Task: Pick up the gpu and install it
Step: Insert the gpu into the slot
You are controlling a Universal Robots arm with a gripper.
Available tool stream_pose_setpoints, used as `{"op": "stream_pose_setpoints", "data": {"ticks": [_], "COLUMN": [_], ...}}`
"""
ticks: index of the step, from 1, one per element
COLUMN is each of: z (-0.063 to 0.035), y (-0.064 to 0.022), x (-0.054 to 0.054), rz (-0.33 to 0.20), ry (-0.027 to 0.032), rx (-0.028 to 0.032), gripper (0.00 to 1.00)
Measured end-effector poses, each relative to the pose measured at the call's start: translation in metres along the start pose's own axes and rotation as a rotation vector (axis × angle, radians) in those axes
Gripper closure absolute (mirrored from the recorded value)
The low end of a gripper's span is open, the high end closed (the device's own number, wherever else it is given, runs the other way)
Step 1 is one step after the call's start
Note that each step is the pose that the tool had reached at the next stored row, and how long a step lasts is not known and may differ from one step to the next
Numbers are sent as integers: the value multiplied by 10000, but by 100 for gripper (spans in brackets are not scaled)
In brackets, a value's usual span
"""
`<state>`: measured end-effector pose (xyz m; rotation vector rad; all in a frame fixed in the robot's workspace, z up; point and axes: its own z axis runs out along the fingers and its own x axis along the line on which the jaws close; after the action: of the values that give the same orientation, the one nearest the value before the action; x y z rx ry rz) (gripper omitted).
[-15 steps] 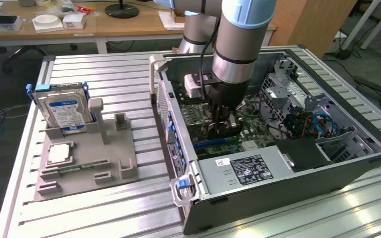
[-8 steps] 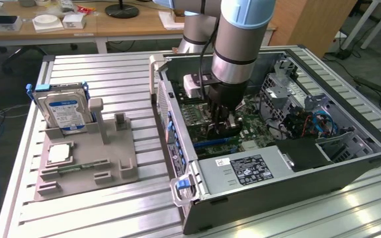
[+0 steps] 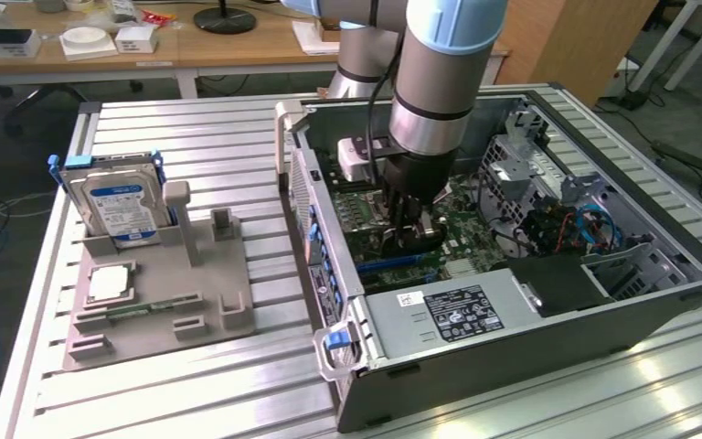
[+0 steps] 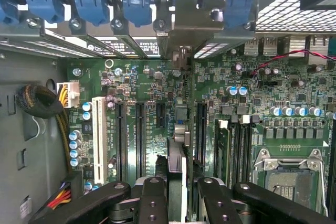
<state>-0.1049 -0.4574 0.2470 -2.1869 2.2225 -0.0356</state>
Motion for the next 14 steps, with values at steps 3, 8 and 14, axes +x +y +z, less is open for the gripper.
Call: {"op": "stream_pose_setpoints", "data": {"ticks": [3,8,14], "z": [5,17,36], "y": [0,0,2], "x": [0,0,0], "rz": [0,0,0], "ry": [0,-1,-1], "rx": [0,1,0], "gripper": [73,73,73]}}
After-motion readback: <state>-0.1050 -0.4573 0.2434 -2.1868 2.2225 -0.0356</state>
